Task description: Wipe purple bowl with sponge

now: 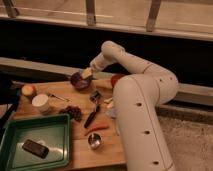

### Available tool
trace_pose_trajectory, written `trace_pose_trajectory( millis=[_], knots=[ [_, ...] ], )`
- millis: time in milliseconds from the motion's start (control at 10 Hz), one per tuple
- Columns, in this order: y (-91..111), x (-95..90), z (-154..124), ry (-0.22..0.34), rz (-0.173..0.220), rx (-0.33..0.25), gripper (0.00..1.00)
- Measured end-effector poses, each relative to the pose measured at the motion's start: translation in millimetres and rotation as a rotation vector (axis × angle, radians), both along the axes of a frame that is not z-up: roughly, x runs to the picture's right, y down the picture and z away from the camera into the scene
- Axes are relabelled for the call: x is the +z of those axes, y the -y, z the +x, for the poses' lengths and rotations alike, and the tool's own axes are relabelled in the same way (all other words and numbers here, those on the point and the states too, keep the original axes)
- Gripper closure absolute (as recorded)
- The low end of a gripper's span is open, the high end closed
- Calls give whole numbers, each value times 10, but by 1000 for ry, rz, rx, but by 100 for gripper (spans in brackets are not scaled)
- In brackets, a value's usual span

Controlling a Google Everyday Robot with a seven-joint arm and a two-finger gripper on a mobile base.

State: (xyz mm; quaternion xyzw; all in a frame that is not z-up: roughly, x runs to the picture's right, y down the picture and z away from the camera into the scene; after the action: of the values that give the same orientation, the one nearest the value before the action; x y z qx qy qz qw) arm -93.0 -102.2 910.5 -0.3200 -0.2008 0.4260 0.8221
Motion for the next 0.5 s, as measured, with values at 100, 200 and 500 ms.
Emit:
trace_pose_trajectory(
  millis=[100, 200, 500],
  knots=[
    [-3, -22, -12, 1, 22, -15, 86],
    [-37, -26, -86, 8, 39, -45, 86],
    [-83, -25, -311, 22, 62, -133, 86]
  ],
)
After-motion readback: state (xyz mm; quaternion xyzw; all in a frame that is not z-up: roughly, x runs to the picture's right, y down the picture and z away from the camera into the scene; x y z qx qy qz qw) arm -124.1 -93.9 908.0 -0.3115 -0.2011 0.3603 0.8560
